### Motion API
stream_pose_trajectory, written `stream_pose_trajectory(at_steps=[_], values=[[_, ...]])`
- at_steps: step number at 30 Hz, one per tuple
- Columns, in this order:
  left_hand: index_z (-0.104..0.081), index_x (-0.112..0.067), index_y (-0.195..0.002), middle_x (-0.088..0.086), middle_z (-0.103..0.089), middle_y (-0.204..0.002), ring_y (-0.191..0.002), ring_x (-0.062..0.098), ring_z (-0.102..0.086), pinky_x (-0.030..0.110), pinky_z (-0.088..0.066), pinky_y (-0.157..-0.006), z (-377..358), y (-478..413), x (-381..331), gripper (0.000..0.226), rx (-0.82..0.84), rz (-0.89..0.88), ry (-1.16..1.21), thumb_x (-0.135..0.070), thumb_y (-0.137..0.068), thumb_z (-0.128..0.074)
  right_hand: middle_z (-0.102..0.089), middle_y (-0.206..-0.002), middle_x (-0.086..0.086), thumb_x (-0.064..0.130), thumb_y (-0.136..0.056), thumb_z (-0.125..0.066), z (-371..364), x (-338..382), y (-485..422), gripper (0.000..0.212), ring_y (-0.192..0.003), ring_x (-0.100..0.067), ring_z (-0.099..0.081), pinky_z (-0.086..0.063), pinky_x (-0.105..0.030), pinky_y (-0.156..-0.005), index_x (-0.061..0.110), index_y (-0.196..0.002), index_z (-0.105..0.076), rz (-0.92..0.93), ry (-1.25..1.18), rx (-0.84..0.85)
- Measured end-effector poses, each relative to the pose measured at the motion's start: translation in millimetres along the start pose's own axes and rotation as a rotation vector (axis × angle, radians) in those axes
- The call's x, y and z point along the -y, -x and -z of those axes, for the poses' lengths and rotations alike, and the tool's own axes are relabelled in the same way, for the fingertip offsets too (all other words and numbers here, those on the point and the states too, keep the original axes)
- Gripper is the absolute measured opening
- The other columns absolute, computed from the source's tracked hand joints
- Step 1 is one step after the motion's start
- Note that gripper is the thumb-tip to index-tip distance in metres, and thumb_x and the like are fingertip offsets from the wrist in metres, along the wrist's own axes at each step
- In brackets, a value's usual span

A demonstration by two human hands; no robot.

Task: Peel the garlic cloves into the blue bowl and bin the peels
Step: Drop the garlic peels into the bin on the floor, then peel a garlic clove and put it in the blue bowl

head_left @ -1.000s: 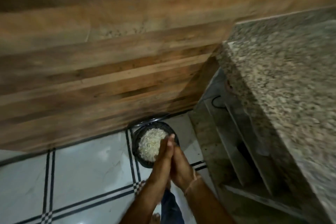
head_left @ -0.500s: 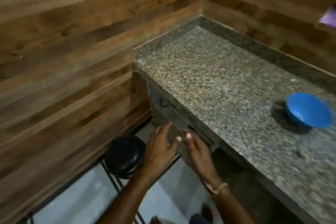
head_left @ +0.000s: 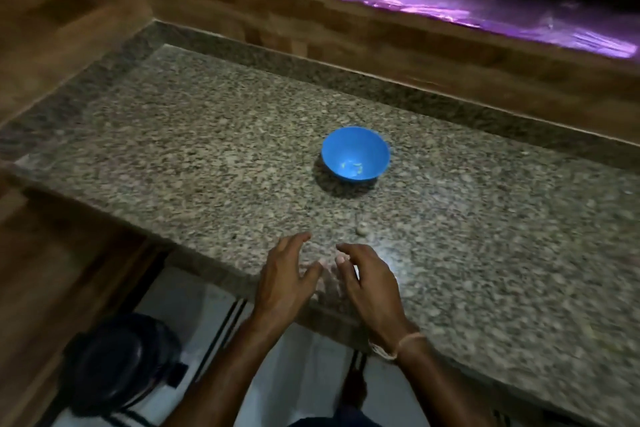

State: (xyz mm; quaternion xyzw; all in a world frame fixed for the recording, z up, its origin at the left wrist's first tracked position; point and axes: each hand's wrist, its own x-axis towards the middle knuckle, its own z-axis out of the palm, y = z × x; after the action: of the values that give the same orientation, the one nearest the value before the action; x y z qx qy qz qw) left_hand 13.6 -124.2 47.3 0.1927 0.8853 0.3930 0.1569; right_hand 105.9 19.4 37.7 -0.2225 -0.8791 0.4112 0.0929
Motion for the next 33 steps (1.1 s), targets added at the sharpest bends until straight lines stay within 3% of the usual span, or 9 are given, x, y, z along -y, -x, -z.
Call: stream_pose_trajectory(at_steps=[5,9,15,18,20,23,26,30,33], values=[[-0.057,-0.022,-0.142,0.0,-0.057,-0.142,-0.127,0.02,-0.057,0.033,-0.049,-0.1,-49.2,-32.0,-17.8,0.052,0.072,0.028,-0.036,-0.032,-0.093,-0.072,-0.064,-0.133,-0.002,0.03,-0.105,-0.059,31.0,-56.2,-29.2,0.035,-0.119,-0.022,-0.063,-0.053,-0.037,-0.091,0.019,-0.138,-0.063,-0.03,0.174,0.032],[-0.059,-0.018,-0.138,0.003,-0.06,-0.128,-0.117,0.021,-0.059,0.029,-0.047,-0.091,-66.5,-60.4,-10.1,0.051,0.081,0.031,-0.138,-0.026,-0.09,-0.076,-0.054,-0.145,-0.007,0.021,-0.098,-0.066,38.4,-82.1,-55.7,0.051,-0.128,-0.031,-0.053,-0.05,-0.041,-0.095,0.02,-0.148,-0.053,-0.089,0.358,0.102],[-0.063,-0.023,-0.097,-0.005,-0.054,-0.094,-0.088,0.016,-0.053,0.032,-0.042,-0.067,-76.1,-91.5,2.0,0.018,0.092,-0.14,-0.247,-0.013,-0.088,-0.075,-0.052,-0.143,-0.009,0.023,-0.082,-0.083,30.8,-86.2,-89.1,0.068,-0.127,-0.036,-0.049,-0.045,-0.042,-0.094,0.021,-0.143,-0.055,-0.116,0.501,0.114],[-0.059,-0.025,-0.082,-0.009,-0.05,-0.085,-0.077,0.005,-0.047,0.026,-0.037,-0.06,-77.6,-97.3,2.9,0.025,0.086,-0.159,-0.191,-0.004,-0.088,-0.071,-0.051,-0.148,-0.007,0.027,-0.081,-0.086,24.5,-83.6,-97.6,0.066,-0.132,-0.034,-0.047,-0.043,-0.045,-0.099,0.023,-0.14,-0.058,-0.131,0.497,0.068],[-0.058,-0.026,-0.082,-0.01,-0.052,-0.085,-0.077,0.005,-0.048,0.027,-0.043,-0.062,-77.4,-98.1,2.8,0.025,0.08,-0.158,-0.155,-0.005,-0.09,-0.069,-0.05,-0.149,-0.005,0.028,-0.081,-0.086,22.7,-81.4,-98.8,0.065,-0.135,-0.032,-0.045,-0.041,-0.045,-0.1,0.025,-0.14,-0.059,-0.152,0.486,0.044],[-0.054,-0.027,-0.083,-0.009,-0.058,-0.08,-0.075,0.012,-0.055,0.043,-0.051,-0.062,-71.7,-102.9,-2.0,0.022,0.063,-0.128,-0.053,-0.01,-0.095,-0.062,-0.049,-0.152,-0.002,0.027,-0.081,-0.086,20.0,-80.0,-100.0,0.066,-0.138,-0.031,-0.043,-0.039,-0.046,-0.102,0.027,-0.141,-0.059,-0.184,0.465,0.021],[-0.055,-0.025,-0.089,-0.009,-0.06,-0.081,-0.076,0.016,-0.06,0.04,-0.05,-0.06,-59.3,-121.3,-23.3,0.017,0.005,-0.182,0.055,-0.012,-0.098,-0.06,-0.045,-0.157,0.0,0.028,-0.084,-0.084,18.2,-79.5,-99.7,0.065,-0.142,-0.028,-0.039,-0.037,-0.046,-0.106,0.03,-0.143,-0.057,-0.212,0.444,0.01],[-0.061,-0.023,-0.095,-0.012,-0.063,-0.087,-0.079,0.013,-0.058,0.028,-0.034,-0.059,-49.2,-171.1,-58.9,0.009,-0.113,-0.232,-0.056,-0.017,-0.097,-0.068,-0.042,-0.159,0.003,0.027,-0.088,-0.082,15.2,-77.0,-98.5,0.064,-0.144,-0.025,-0.036,-0.034,-0.046,-0.109,0.031,-0.145,-0.054,-0.231,0.437,-0.01],[-0.063,-0.022,-0.099,-0.007,-0.067,-0.099,-0.085,0.018,-0.062,0.031,-0.038,-0.064,-50.0,-203.4,-69.2,0.007,-0.114,-0.234,-0.165,-0.02,-0.097,-0.07,-0.041,-0.159,0.004,0.029,-0.088,-0.081,16.5,-76.5,-98.8,0.065,-0.145,-0.024,-0.035,-0.032,-0.044,-0.11,0.033,-0.146,-0.053,-0.226,0.426,-0.018]])
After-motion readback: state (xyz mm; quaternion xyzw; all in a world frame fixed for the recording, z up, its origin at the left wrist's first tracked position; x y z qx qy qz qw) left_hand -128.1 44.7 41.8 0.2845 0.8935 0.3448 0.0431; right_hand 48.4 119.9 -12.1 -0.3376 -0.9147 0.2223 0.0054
